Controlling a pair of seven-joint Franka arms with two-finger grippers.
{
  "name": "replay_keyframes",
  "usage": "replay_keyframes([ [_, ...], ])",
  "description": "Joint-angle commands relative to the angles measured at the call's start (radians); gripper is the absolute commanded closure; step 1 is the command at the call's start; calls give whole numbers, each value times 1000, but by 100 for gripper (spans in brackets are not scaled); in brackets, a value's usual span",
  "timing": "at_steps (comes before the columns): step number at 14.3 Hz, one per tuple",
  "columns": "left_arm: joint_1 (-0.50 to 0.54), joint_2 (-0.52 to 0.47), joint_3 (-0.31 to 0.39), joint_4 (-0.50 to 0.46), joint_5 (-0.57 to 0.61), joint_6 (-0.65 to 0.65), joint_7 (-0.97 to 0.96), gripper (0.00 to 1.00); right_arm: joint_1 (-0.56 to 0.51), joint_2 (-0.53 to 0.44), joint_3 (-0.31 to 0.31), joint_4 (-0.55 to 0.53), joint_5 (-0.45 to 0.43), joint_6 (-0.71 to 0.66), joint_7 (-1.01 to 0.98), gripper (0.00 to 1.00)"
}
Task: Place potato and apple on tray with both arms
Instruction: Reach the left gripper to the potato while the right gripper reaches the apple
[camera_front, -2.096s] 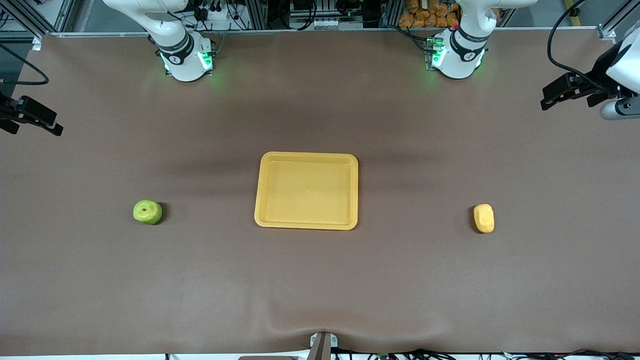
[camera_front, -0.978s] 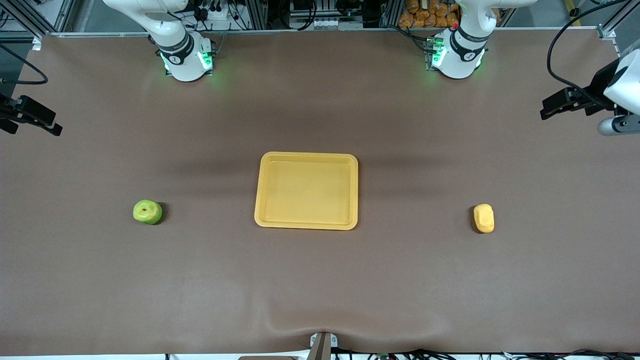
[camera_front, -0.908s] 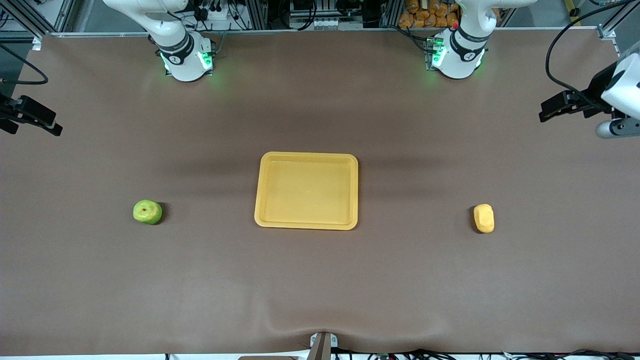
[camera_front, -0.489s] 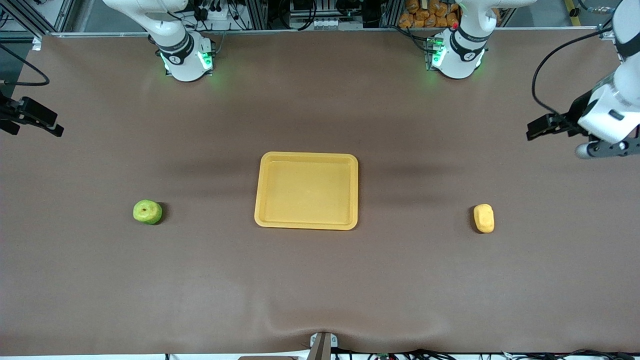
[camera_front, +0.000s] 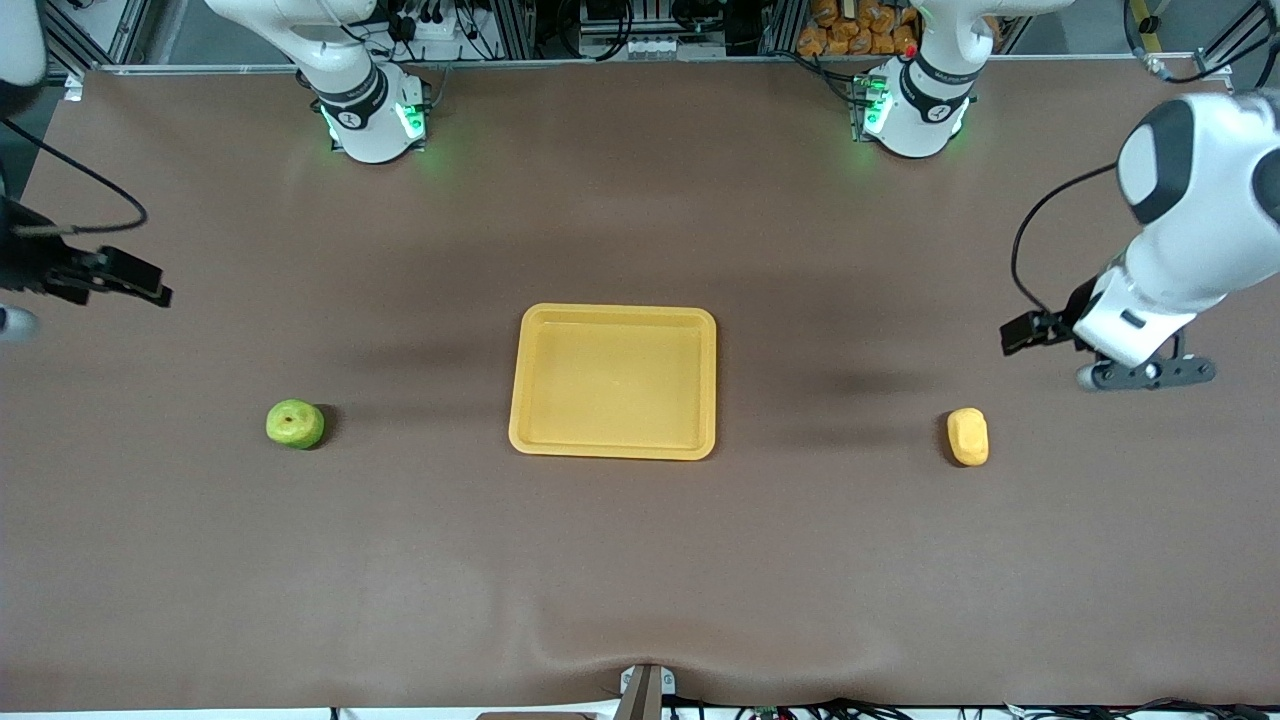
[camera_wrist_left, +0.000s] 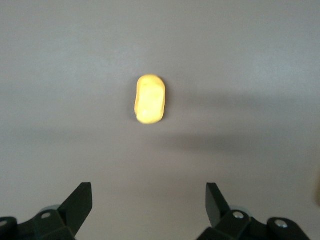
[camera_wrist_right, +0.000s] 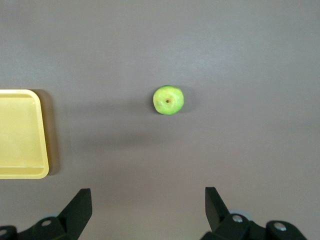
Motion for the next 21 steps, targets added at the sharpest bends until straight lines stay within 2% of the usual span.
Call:
replay_keyframes([
  [1, 7, 74, -1, 8, -3, 96, 0, 0, 11, 66, -1, 79, -10, -17, 8, 0],
  [5, 31, 161, 0, 11, -6, 197, -19, 0, -8, 155, -6, 78, -42, -16, 7, 0],
  [7, 69, 215, 0, 12, -5, 269, -17, 0, -12, 250, -9, 79, -62, -27, 12, 0],
  [12, 69, 289, 0, 17, -16, 328, -19, 0, -27, 270, -7, 49, -58, 22, -4, 0],
  [15, 66, 323, 0, 17, -19, 372, -19, 0, -21, 258, -9, -68, -58, 192, -4, 0],
  [17, 69, 355, 0, 17, -19, 415, -19, 0, -17, 257, -7, -109, -59, 265, -10, 0],
  [21, 65, 399, -1, 17, -19, 458, -19, 0, -18, 258, -4, -224, -58, 493, -141, 0],
])
